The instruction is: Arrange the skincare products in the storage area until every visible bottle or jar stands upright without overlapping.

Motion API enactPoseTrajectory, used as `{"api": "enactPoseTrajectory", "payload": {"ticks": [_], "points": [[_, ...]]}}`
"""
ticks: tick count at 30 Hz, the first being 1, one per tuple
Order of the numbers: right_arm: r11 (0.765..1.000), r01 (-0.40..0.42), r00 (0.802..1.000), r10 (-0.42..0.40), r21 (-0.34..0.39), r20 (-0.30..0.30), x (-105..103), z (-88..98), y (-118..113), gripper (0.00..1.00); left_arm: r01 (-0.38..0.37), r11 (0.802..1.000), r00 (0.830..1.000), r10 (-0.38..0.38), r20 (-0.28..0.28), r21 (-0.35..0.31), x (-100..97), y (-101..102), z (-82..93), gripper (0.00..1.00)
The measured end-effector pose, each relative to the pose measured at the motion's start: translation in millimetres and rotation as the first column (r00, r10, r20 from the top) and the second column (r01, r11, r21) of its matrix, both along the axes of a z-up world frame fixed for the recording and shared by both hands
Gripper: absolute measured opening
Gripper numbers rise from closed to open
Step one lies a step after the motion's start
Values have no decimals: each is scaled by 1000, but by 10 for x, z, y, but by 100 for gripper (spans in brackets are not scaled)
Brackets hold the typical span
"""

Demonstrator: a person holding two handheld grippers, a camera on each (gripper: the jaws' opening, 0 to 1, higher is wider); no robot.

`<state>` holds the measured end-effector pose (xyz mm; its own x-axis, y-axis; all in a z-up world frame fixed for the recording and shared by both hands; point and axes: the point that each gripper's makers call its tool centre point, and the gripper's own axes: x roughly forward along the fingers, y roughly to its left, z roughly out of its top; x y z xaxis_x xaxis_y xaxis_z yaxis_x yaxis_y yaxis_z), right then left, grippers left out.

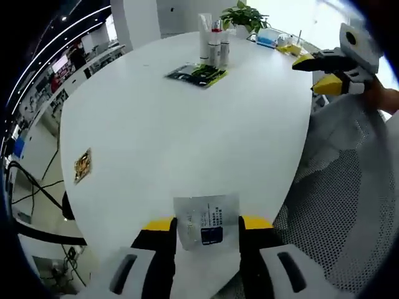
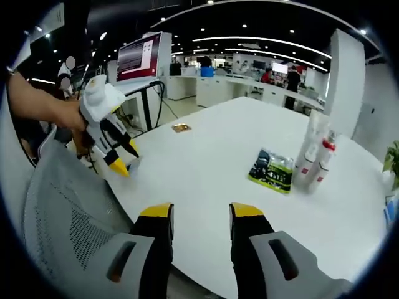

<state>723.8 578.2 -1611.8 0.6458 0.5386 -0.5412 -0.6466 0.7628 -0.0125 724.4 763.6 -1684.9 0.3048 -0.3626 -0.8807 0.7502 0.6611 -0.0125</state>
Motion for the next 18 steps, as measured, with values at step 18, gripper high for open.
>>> {"api": "enactPoseTrajectory", "payload": {"ticks": [18], "points": [[980,-49,989,74,195,-126,-186,59,232,17,332,943,915,-321,243,-3,-271,-1067,446,40]]}}
